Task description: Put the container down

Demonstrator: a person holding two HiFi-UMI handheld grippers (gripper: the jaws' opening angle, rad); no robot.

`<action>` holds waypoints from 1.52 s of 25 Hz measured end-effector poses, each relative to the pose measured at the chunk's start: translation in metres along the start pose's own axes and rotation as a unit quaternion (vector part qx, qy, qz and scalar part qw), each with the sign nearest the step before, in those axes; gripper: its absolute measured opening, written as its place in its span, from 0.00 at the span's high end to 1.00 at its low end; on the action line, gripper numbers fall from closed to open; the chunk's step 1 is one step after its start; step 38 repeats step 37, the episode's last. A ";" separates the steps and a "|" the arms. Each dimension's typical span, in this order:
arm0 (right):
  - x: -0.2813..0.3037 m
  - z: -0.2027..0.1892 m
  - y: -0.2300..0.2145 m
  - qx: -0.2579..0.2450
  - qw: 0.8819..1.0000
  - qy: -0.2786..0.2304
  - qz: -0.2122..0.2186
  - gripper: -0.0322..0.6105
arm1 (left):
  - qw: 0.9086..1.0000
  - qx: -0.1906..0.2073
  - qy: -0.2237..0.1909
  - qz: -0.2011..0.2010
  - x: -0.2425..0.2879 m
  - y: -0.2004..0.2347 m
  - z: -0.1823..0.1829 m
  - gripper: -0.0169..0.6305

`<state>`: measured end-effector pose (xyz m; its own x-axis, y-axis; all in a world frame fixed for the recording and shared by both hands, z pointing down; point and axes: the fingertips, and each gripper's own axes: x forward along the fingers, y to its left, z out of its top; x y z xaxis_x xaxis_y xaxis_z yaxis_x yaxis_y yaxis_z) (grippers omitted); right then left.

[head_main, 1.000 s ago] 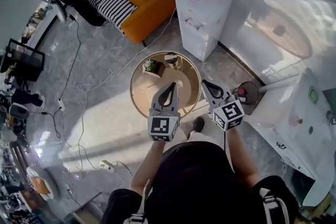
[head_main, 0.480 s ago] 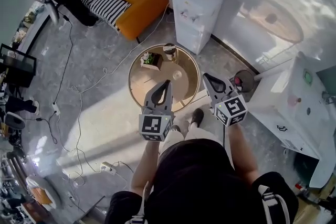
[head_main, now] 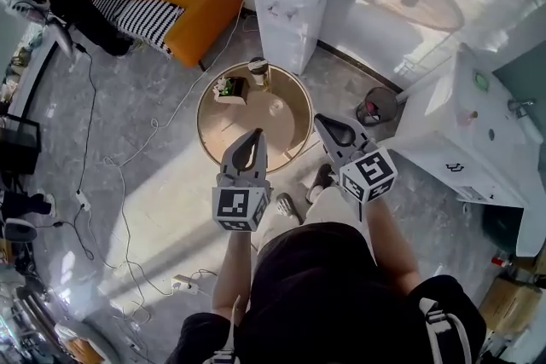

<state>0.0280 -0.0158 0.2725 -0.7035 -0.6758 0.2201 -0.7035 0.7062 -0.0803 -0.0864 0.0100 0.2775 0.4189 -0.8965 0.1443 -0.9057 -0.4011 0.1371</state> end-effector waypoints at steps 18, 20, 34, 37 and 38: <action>-0.030 -0.006 0.013 0.007 1.000 -0.003 -0.015 0.95 | 1.000 0.008 0.003 -0.018 -0.013 -0.012 -0.004 0.94; -0.031 -0.006 0.015 0.004 1.000 -0.002 -0.014 0.95 | 1.000 0.008 0.005 -0.016 -0.015 -0.011 -0.004 0.94; -0.031 -0.006 0.018 -0.002 1.000 -0.002 -0.008 0.95 | 1.000 0.016 0.013 -0.012 -0.019 -0.008 -0.010 0.94; -0.030 -0.006 0.019 -0.003 1.000 -0.001 -0.009 0.95 | 1.000 0.016 0.012 -0.013 -0.020 -0.007 -0.010 0.94; -0.030 -0.006 0.019 -0.003 1.000 -0.001 -0.009 0.95 | 1.000 0.016 0.012 -0.013 -0.020 -0.007 -0.010 0.94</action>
